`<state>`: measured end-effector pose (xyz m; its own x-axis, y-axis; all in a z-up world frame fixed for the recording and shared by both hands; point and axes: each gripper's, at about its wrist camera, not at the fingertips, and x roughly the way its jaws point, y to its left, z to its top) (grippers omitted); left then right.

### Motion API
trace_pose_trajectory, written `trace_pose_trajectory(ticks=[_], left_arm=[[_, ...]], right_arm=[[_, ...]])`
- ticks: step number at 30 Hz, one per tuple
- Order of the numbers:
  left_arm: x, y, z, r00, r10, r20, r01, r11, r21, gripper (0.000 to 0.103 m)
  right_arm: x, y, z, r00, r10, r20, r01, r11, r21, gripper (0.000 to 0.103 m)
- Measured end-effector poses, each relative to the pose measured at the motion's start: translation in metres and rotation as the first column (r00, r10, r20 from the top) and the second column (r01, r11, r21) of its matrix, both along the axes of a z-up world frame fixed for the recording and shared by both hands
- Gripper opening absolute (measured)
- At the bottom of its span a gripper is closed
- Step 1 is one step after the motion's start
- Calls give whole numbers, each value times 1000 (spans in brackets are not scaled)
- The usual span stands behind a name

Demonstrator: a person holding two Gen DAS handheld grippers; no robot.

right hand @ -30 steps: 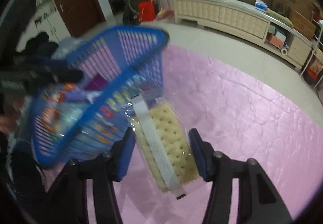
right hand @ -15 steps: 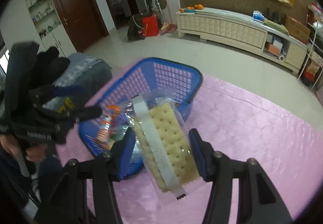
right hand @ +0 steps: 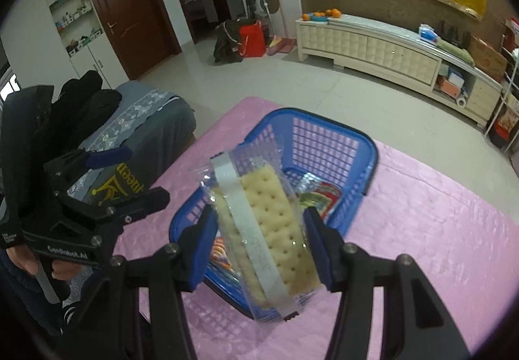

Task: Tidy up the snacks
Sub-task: 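Carry the cracker box over the blue basket with the right tool, then lower the cracker box into the basket and open the right tool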

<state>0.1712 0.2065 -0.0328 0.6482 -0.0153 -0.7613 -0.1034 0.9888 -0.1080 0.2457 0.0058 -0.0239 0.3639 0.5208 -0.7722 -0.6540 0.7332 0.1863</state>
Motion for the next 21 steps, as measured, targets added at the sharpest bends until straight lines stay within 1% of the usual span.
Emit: trace_pose_trajectory(ticks=[7, 10, 13, 16, 21], left_arm=[[-1, 17, -13, 1000, 18, -24, -18, 1000, 8, 103], [1, 22, -21, 999, 27, -38, -27, 1000, 7, 103], [6, 24, -31, 998, 31, -54, -29, 999, 32, 103], [11, 25, -37, 997, 32, -66, -30, 999, 30, 103], [19, 31, -44, 996, 39, -84, -38, 999, 21, 103]], right_arm=[[11, 30, -22, 998, -5, -65, 3, 999, -37, 59], [20, 37, -36, 994, -15, -106, 10, 999, -50, 59], [30, 42, -53, 989, -39, -141, 28, 997, -77, 59], [40, 47, -66, 984, -56, -171, 40, 995, -96, 59], [49, 56, -78, 979, -72, -192, 48, 991, -127, 59]])
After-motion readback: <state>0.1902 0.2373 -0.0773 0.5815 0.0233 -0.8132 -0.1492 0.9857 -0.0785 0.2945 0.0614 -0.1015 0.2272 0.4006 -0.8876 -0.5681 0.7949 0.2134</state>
